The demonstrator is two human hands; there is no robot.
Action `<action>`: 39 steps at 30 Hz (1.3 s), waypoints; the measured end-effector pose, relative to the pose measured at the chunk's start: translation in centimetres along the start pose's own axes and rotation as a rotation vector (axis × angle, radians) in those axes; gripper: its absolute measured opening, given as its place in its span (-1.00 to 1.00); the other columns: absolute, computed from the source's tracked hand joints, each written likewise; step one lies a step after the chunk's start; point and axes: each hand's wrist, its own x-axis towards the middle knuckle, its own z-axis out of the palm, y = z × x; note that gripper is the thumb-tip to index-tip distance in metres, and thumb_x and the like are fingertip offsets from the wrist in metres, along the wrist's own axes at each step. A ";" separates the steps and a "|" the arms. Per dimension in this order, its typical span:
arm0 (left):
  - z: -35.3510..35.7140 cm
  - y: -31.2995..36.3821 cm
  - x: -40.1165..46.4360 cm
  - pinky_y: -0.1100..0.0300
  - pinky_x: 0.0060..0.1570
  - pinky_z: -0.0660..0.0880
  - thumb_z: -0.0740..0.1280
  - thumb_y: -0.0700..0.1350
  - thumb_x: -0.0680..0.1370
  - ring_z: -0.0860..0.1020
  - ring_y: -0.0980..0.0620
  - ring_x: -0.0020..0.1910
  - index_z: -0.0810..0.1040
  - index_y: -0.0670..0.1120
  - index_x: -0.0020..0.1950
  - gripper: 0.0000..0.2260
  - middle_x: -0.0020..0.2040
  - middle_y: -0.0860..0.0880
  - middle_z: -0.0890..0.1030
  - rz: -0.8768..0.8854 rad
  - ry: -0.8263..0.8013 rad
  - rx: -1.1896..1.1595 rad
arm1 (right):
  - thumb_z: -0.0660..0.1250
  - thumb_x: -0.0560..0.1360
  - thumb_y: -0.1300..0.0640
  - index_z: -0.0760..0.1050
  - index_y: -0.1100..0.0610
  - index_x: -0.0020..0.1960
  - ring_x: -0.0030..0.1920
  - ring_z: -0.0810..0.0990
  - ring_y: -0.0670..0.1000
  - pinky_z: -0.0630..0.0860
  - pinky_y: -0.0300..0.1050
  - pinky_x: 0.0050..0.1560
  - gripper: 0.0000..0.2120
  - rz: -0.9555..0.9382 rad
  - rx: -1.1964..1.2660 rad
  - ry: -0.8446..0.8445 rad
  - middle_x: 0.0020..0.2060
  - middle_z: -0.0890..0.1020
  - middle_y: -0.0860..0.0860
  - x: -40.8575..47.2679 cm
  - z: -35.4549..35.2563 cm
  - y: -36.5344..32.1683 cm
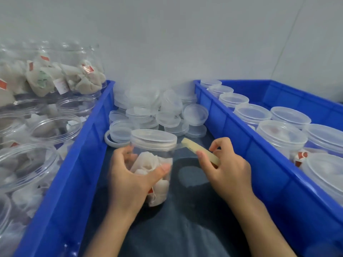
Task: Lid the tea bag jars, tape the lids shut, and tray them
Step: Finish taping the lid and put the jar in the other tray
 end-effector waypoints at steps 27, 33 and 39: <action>0.0 1.3 -1.0 -0.06 0.15 0.50 0.50 0.31 0.21 0.54 -0.17 0.19 0.52 0.00 0.27 -0.29 0.20 -0.16 0.58 -0.176 -0.964 -0.464 | 0.35 0.39 -0.03 0.01 -0.06 -0.13 -0.26 0.49 0.09 0.41 -0.02 -0.24 -0.54 0.054 0.031 -0.239 -0.37 0.45 -0.09 0.5 0.5 -0.7; 0.0 1.4 -0.9 0.32 0.09 0.49 0.56 0.18 0.22 0.50 0.18 0.23 0.36 0.17 0.35 -0.25 0.23 0.16 0.56 -0.034 -0.493 -0.370 | 0.27 0.45 0.13 0.03 -0.02 -0.08 -0.31 0.46 0.12 0.24 -0.07 -0.34 -0.63 0.107 -0.090 -0.091 -0.34 0.48 -0.04 0.5 0.9 0.0; 0.6 2.2 -2.0 0.33 0.24 0.38 0.46 0.13 0.23 0.41 0.23 0.32 0.30 0.09 0.41 -0.23 0.32 0.14 0.48 0.120 -0.501 -0.203 | 0.19 0.50 0.15 -0.03 -0.06 -0.12 -0.25 0.50 0.15 0.30 -0.03 -0.32 -0.64 0.083 -0.083 -0.059 -0.22 0.56 0.00 0.2 1.6 -0.3</action>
